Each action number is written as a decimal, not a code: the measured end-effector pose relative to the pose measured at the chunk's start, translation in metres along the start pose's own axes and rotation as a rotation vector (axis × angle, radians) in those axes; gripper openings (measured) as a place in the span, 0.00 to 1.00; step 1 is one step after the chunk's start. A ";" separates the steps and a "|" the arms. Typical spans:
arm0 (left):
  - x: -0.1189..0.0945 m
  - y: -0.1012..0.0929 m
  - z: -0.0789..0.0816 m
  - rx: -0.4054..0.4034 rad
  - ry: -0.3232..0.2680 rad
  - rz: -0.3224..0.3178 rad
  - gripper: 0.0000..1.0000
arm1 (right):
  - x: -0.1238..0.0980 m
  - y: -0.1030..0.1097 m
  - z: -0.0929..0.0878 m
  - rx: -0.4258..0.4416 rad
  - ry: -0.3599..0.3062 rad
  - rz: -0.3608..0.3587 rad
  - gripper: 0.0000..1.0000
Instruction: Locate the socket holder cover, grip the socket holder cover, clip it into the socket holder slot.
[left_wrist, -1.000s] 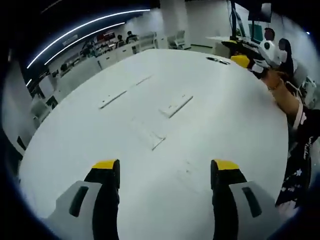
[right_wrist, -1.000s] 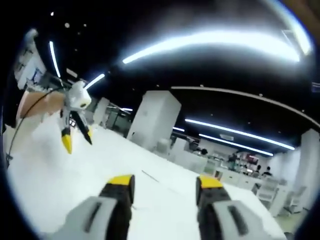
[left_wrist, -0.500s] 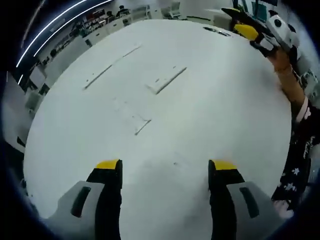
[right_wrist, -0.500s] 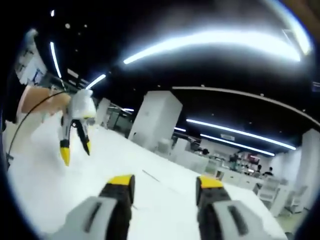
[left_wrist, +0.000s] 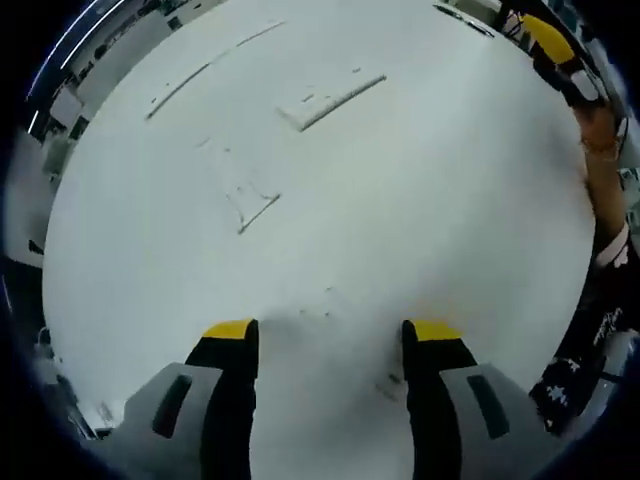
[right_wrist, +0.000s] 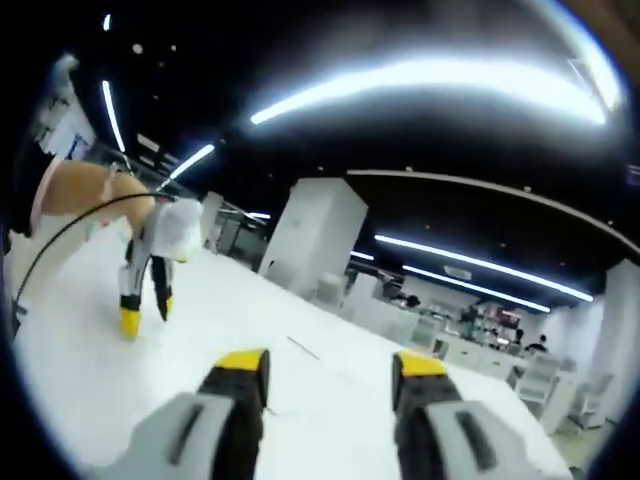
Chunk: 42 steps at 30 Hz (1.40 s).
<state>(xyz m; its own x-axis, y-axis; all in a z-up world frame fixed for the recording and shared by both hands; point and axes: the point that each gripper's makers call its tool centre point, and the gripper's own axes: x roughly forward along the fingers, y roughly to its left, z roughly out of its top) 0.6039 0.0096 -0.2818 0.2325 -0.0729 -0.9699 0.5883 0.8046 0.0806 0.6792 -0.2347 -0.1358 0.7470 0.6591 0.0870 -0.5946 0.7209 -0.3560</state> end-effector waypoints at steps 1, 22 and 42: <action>0.000 0.000 -0.003 -0.027 0.015 -0.001 0.58 | 0.000 0.000 0.000 0.000 0.000 -0.001 0.51; 0.000 -0.005 -0.014 -0.260 0.089 0.002 0.52 | 0.002 0.005 -0.003 -0.019 0.017 0.007 0.51; -0.002 -0.004 -0.010 -0.427 0.142 0.023 0.45 | 0.001 0.004 -0.002 -0.017 0.011 0.008 0.51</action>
<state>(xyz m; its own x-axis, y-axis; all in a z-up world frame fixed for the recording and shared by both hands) 0.5928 0.0124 -0.2824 0.1154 0.0053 -0.9933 0.2051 0.9783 0.0290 0.6784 -0.2317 -0.1387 0.7455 0.6623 0.0742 -0.5952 0.7118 -0.3729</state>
